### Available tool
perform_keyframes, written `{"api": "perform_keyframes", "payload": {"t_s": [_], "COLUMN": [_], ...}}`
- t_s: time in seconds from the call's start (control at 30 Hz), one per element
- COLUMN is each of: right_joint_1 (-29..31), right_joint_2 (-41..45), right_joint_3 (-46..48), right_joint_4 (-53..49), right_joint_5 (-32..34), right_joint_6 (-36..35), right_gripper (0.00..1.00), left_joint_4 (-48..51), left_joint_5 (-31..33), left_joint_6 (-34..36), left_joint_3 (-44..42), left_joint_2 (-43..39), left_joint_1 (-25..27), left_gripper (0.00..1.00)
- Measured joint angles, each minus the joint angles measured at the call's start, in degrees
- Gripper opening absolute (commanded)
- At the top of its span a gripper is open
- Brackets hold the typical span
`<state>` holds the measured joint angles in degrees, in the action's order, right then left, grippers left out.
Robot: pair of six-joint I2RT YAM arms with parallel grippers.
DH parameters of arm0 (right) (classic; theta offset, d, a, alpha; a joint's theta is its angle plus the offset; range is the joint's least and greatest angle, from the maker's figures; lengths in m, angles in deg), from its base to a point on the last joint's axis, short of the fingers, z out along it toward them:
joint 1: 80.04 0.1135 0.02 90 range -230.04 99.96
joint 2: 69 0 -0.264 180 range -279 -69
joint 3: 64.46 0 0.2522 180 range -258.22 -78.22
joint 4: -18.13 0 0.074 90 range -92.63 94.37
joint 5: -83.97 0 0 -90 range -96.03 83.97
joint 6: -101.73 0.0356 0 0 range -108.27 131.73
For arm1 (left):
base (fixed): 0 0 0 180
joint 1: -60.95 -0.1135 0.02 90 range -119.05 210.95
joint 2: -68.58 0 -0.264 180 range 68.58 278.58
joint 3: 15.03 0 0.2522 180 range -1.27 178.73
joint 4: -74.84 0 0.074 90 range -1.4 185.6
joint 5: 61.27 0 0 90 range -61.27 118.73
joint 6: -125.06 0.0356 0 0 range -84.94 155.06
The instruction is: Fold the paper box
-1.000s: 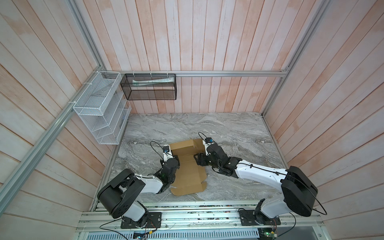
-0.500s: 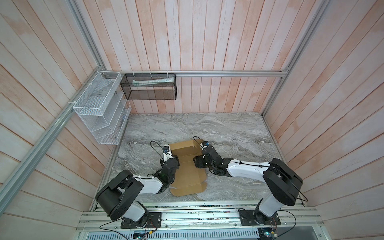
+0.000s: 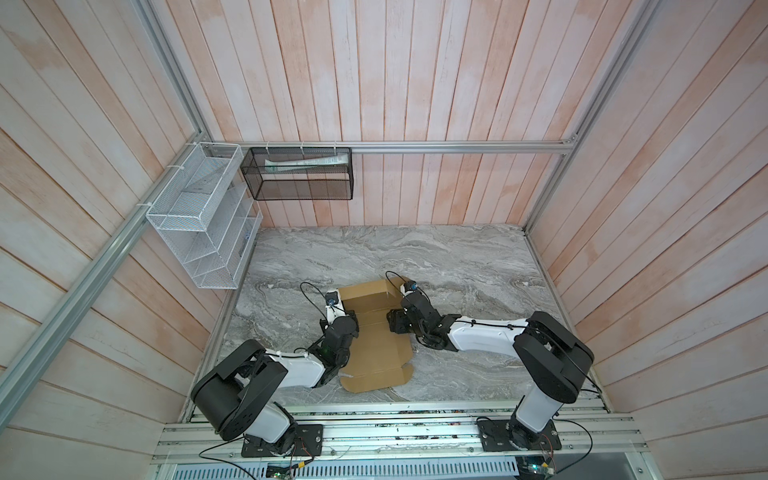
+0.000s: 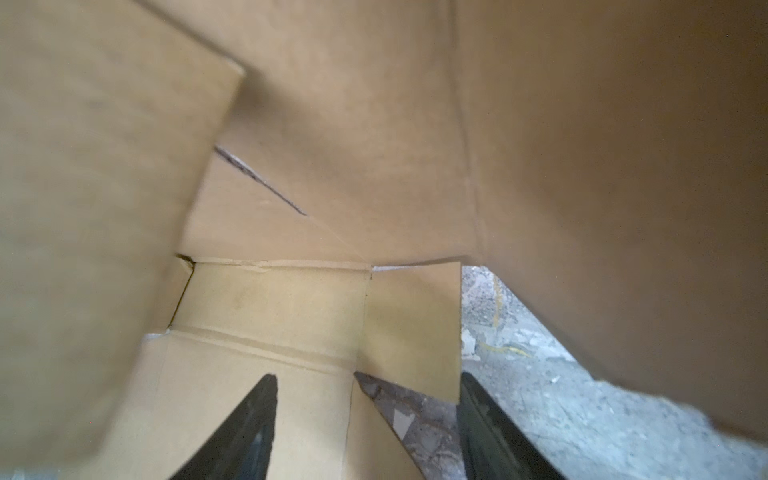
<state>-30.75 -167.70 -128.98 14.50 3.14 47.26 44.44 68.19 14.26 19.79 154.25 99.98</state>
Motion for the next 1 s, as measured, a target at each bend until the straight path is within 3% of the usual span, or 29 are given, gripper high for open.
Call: {"api": "perform_keyframes", "payload": {"t_s": [1.0], "right_joint_1": [2.8], "right_joint_2": [-3.02], "right_joint_3": [-6.93], "right_joint_4": [-0.96], "right_joint_5": [-1.7], "right_joint_6": [-3.85], "right_gripper": [0.66], "left_joint_4": [0.07], "left_joint_5": [-0.11], "left_joint_6": [-0.04], "left_joint_3": [0.0], "left_joint_2": [-0.02], "left_joint_1": [-0.57], "left_gripper": [0.0]}}
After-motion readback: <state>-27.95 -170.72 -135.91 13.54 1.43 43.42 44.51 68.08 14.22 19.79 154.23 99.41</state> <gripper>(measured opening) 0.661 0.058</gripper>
